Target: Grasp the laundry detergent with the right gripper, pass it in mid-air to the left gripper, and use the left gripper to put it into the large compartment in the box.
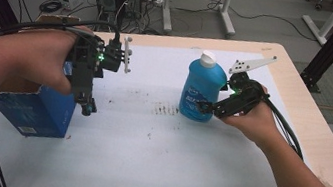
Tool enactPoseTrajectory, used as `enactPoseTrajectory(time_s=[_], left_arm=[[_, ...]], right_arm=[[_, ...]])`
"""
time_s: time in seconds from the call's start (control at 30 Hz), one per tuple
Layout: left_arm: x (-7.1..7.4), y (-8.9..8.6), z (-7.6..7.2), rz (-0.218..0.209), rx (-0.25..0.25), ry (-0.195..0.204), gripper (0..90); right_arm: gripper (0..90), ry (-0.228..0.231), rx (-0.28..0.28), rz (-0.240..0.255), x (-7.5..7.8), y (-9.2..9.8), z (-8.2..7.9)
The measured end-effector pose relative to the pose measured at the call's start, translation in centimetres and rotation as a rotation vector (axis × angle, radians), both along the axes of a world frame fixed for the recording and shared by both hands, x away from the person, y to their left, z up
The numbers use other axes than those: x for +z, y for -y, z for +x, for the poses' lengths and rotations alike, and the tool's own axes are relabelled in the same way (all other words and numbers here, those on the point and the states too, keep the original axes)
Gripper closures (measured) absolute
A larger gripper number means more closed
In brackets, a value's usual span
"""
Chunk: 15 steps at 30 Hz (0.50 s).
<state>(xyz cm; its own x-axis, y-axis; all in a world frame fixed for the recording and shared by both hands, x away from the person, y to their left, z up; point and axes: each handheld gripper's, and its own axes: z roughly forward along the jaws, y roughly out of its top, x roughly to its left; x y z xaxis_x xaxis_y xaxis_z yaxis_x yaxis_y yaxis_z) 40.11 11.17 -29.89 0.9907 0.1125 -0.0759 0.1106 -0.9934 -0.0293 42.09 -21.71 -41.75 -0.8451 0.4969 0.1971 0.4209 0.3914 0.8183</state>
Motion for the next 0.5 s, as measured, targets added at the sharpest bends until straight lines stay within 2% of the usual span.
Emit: enactPoseTrajectory(time_s=[0.5], left_arm=[[-0.32, -0.5, 0.23, -0.003, 0.01, -0.003, 1.8]], right_arm=[[3.6, 0.017, -0.005, 0.045, -0.95, -0.86, 0.14]])
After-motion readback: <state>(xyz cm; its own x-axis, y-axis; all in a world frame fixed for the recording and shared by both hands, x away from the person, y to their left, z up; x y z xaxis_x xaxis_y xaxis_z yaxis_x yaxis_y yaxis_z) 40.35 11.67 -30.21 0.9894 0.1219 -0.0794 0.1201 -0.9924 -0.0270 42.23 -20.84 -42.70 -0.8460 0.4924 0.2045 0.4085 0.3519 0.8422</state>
